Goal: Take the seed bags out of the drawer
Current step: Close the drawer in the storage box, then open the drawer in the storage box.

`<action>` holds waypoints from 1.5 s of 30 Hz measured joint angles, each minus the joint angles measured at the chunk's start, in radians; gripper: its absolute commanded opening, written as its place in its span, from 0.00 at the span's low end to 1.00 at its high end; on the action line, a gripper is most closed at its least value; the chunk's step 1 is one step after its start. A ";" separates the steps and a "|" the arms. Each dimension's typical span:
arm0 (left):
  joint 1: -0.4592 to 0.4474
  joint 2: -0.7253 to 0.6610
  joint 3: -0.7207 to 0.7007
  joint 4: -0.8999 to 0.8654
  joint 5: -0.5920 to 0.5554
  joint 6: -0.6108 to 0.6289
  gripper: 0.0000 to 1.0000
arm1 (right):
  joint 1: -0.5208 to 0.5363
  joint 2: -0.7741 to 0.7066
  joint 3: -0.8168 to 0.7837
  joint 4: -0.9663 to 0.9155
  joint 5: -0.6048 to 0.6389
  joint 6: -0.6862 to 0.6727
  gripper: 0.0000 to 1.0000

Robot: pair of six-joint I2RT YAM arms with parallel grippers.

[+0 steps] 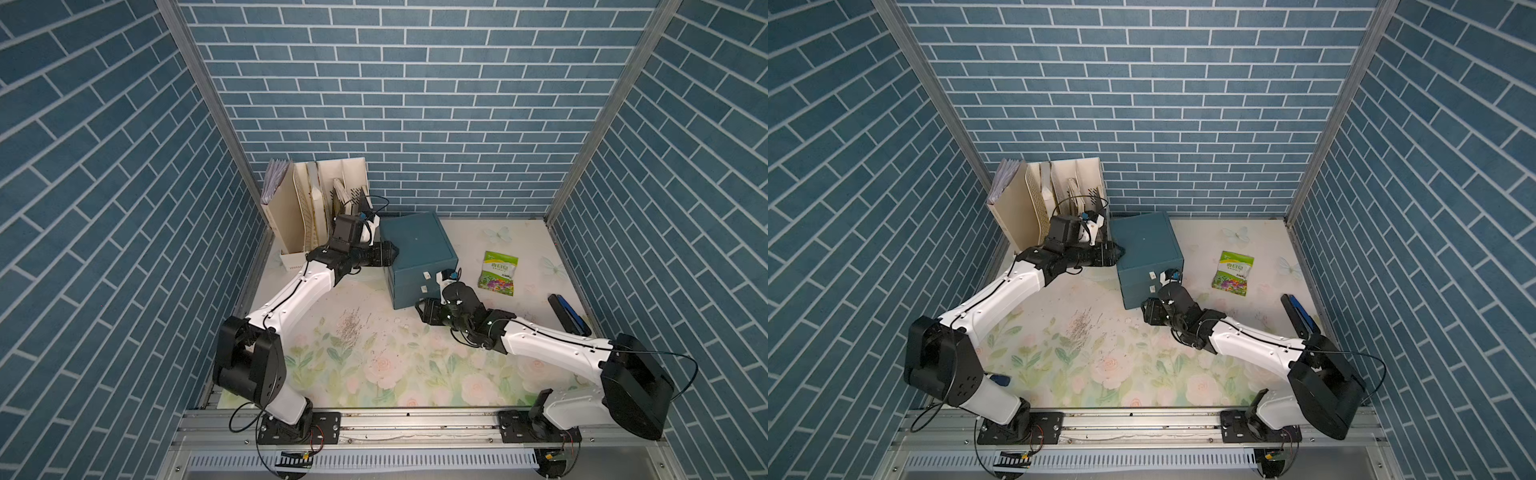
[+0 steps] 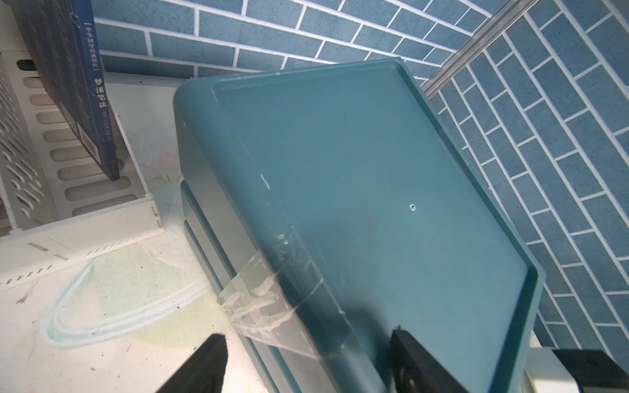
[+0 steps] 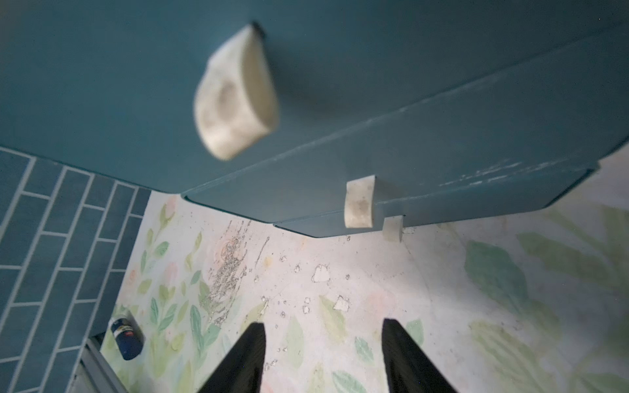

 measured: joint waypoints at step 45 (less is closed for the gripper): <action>0.002 0.001 0.003 -0.005 0.001 0.003 0.79 | -0.117 0.144 -0.161 0.563 -0.097 0.272 0.34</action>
